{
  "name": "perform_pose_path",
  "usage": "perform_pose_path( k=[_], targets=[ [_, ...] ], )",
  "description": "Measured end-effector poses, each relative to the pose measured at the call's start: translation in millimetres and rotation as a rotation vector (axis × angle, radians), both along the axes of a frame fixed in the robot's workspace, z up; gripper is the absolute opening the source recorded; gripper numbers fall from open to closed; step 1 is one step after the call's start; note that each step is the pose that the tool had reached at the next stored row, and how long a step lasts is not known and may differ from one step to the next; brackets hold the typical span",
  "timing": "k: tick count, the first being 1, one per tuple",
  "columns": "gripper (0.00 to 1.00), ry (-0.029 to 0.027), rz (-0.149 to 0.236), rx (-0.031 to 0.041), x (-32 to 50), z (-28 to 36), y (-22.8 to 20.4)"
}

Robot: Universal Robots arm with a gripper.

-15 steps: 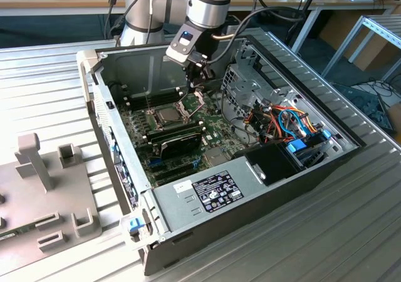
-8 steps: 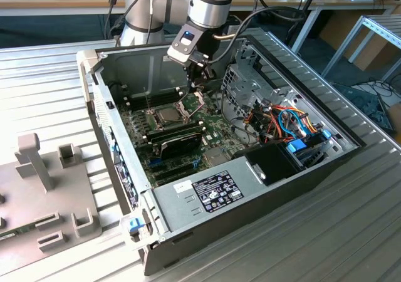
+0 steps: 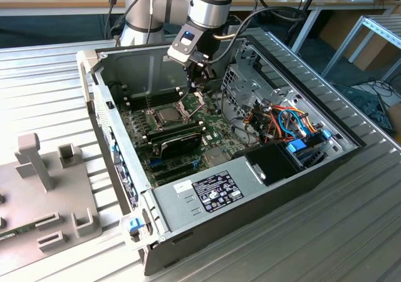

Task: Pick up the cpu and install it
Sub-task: 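Close the cpu cover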

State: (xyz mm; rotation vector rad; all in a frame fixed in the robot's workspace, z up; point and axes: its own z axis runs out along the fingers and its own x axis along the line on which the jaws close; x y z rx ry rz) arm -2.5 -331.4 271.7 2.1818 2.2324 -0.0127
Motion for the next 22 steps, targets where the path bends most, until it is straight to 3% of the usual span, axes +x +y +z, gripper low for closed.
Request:
perform_pose_path(
  k=[22],
  targets=[
    [0.11, 0.0, 0.0, 0.0, 37.9, 0.0, 0.0]
  ],
)
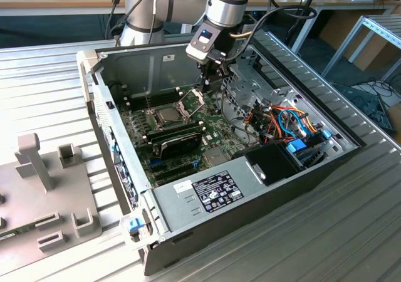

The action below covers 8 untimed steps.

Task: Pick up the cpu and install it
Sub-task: 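Close the cpu cover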

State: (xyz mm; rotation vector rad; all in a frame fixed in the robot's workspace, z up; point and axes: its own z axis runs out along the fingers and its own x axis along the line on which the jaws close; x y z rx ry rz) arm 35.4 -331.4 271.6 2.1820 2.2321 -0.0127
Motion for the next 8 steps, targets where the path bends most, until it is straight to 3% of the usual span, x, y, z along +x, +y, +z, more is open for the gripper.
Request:
perform_pose_path(
  k=[8],
  targets=[
    [0.11, 0.0, 0.0, -0.0001, 2.0, -0.3, 0.0]
  ],
)
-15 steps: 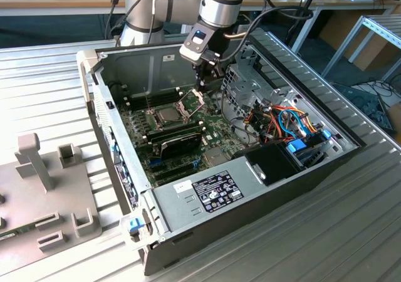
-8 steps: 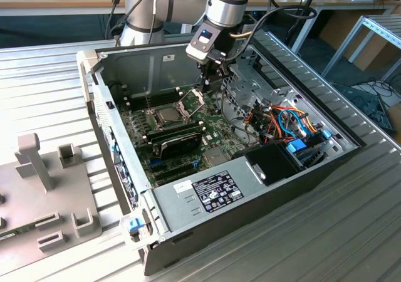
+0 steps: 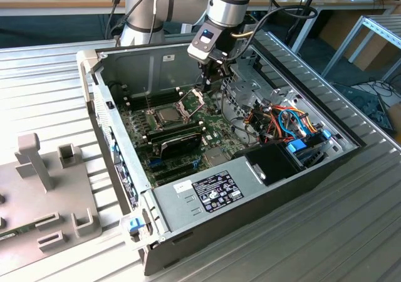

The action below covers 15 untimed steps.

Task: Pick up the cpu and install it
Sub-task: 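Close the cpu cover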

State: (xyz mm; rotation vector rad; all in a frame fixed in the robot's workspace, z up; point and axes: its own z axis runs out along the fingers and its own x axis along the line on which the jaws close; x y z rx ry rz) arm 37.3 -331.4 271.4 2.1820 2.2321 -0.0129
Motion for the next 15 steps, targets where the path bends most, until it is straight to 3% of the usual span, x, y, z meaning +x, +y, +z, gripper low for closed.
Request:
perform_pose_path(
  k=[3, 4, 7, 15],
  targets=[
    [0.11, 0.0, 0.0, -0.0012, 3.3, -1.5, 0.1],
    [0.11, 0.0, 0.0, -0.0037, 6.1, -8.5, 0.1],
    [0.11, 0.0, 0.0, -0.0056, 8.9, -15.9, 0.1],
    [0.11, 0.0, 0.0, -0.006, 7.6, -19.1, 0.1]
  ],
)
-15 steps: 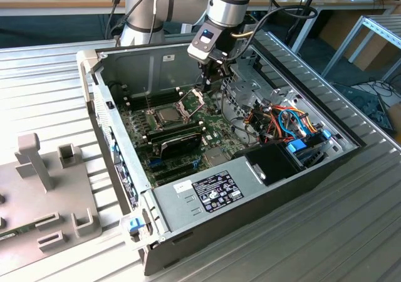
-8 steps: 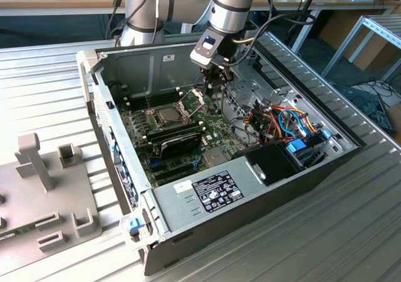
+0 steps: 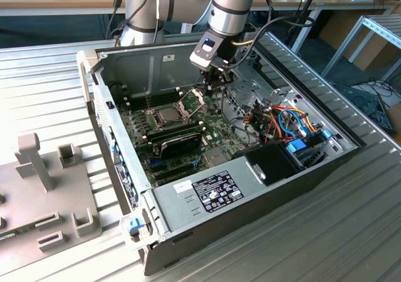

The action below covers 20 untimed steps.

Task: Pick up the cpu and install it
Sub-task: 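Close the cpu cover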

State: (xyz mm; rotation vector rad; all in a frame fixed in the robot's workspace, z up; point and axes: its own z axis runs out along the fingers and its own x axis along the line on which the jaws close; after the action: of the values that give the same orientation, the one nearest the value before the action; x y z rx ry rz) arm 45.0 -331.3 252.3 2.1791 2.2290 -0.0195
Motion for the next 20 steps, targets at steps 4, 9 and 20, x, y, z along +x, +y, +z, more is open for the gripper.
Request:
perform_pose_path(
  k=[4, 9, 20],
  targets=[
    [0.11, 0.0, 0.0, -0.0001, -0.4, -1.8, 0.0],
    [0.11, -0.0001, 0.0, 0.0, -0.7, -2.0, 0.0],
    [0.11, 0.0, 0.0, 0.0, -3.6, -2.0, 0.0]
  ],
)
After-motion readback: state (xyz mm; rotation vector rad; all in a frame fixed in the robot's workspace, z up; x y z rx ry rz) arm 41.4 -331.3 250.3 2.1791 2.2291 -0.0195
